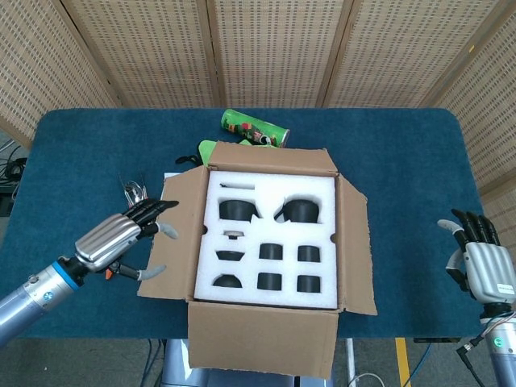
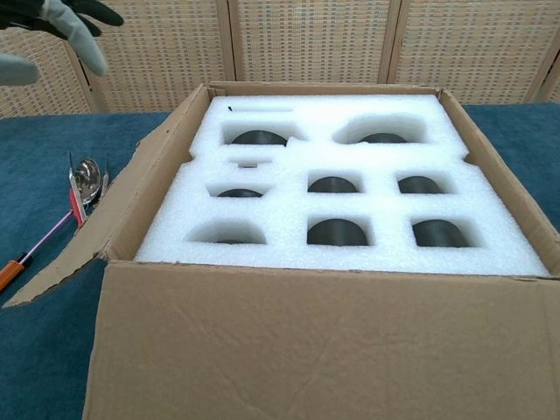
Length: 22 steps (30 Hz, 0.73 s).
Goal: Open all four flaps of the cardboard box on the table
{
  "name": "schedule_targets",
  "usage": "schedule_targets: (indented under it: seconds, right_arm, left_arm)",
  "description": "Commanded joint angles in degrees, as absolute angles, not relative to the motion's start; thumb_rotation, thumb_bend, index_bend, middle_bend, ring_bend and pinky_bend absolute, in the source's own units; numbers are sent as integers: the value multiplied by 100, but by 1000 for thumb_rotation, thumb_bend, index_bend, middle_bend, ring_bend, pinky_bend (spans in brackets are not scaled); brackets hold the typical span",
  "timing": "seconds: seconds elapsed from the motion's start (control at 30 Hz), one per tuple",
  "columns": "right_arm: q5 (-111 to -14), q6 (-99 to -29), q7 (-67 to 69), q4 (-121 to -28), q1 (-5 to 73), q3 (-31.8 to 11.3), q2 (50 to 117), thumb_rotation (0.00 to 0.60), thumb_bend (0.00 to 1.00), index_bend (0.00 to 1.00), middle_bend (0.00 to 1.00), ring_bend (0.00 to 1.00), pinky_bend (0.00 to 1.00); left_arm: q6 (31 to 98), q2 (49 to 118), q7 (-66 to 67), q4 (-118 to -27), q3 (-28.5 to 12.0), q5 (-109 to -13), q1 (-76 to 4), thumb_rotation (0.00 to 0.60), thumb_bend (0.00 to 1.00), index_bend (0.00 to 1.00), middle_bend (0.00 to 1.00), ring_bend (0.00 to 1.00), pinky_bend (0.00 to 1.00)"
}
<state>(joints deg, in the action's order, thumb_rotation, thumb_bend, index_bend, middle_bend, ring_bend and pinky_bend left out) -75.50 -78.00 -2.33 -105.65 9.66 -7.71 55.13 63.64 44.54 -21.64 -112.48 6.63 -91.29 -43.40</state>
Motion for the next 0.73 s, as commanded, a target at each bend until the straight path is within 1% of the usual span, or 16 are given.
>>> schedule_targets:
  seconds: [0.03,0.17,0.4,0.6,0.73]
  right_arm:
    - [-7523,-7781,-228,-10510,970,-768,5562,600,1000,202,92,0,0]
    - [-7510,-7771,-220,-10434,982,-774,5633,600,1000,196,92,0,0]
    - [-7515,-7814,-239,-10358,961,-767,5710,600,1000,194,92,0,0]
    - [-7533,-7870,-246,-10350,917,-746,5738,600,1000,194,93,0,0]
    - [-7558,-7894,-252,-10342,899,-733,5757,600,1000,194,92,0,0]
  left_arm:
    - [7099,4742,-1093,-11409,444,-8457,-3582,336,312,282,0,0,0]
    - [7603,4922,-519,-11392,392,-8329,-3157,342,312,275,0,0,0]
    - [8159,5253,93,-11272,432,-8317,-2531,373,310,269,0,0,0]
    - [8594,5455,307,-11163,460,-8336,-2055,389,311,269,0,0,0]
    - [8749,5575,175,-11023,502,-8388,-1802,392,310,268,0,0,0]
